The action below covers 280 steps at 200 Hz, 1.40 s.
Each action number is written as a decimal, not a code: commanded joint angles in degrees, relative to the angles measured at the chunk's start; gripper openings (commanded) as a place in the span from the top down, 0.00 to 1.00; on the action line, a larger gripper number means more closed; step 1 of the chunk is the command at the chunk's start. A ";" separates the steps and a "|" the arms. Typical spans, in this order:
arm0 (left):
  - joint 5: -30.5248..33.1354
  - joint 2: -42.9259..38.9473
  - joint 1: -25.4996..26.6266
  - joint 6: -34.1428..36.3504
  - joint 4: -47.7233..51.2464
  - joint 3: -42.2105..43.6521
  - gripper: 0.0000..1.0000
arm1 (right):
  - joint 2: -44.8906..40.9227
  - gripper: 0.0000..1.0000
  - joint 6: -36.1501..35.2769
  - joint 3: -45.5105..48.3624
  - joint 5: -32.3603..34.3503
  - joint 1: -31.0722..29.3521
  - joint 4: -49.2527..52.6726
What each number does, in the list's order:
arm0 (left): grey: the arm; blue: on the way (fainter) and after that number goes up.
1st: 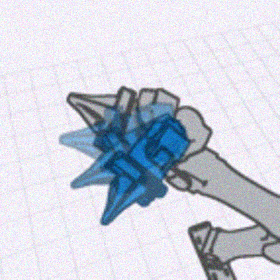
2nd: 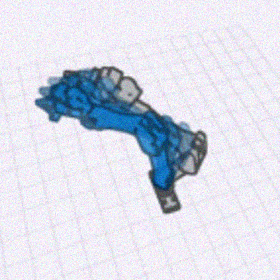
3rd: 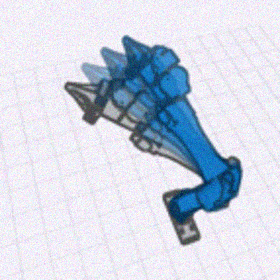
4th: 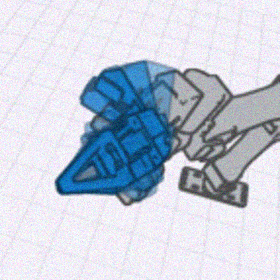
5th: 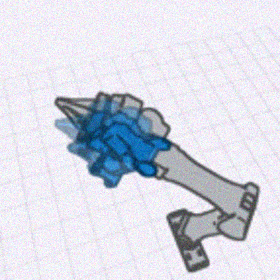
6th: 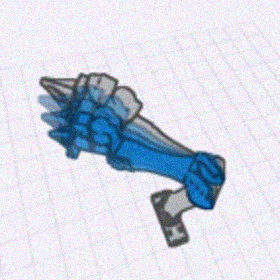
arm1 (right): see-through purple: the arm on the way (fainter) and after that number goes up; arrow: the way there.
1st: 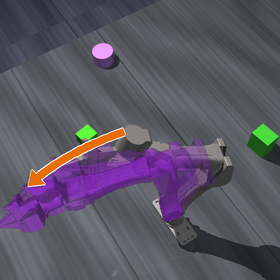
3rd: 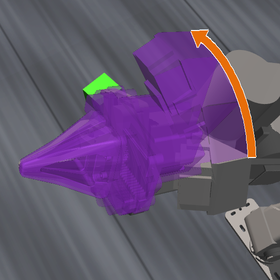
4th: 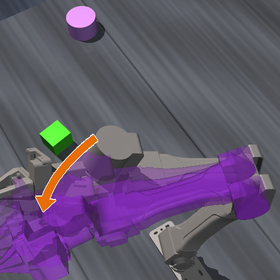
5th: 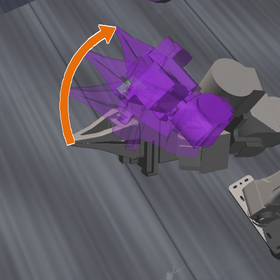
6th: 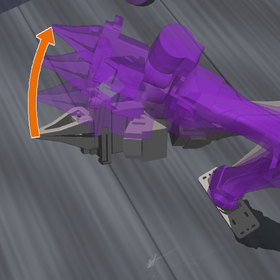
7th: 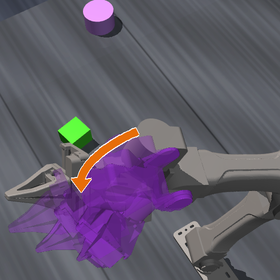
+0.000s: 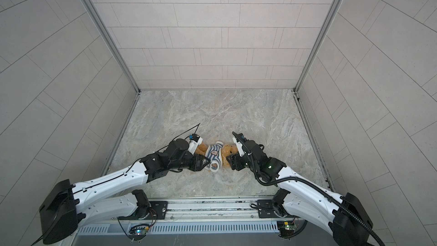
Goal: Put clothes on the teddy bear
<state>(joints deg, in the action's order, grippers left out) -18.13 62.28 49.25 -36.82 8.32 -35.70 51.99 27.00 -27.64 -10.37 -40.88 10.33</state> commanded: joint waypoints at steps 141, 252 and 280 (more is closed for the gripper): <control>-0.50 19.37 6.76 -2.27 -11.34 1.92 0.71 | -5.31 0.24 5.26 -6.78 -0.41 1.67 6.46; 0.09 24.48 7.19 -6.39 -23.02 10.27 0.76 | -6.65 0.16 9.34 1.14 -5.97 8.30 4.88; 0.29 24.91 7.19 -7.13 -25.63 11.28 0.77 | -9.66 0.15 11.41 4.07 -7.02 9.50 5.12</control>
<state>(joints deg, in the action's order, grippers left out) -20.23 84.36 56.40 -42.63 -21.82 -27.31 44.82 35.59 -25.71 -15.97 -32.16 15.14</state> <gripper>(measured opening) 0.232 0.844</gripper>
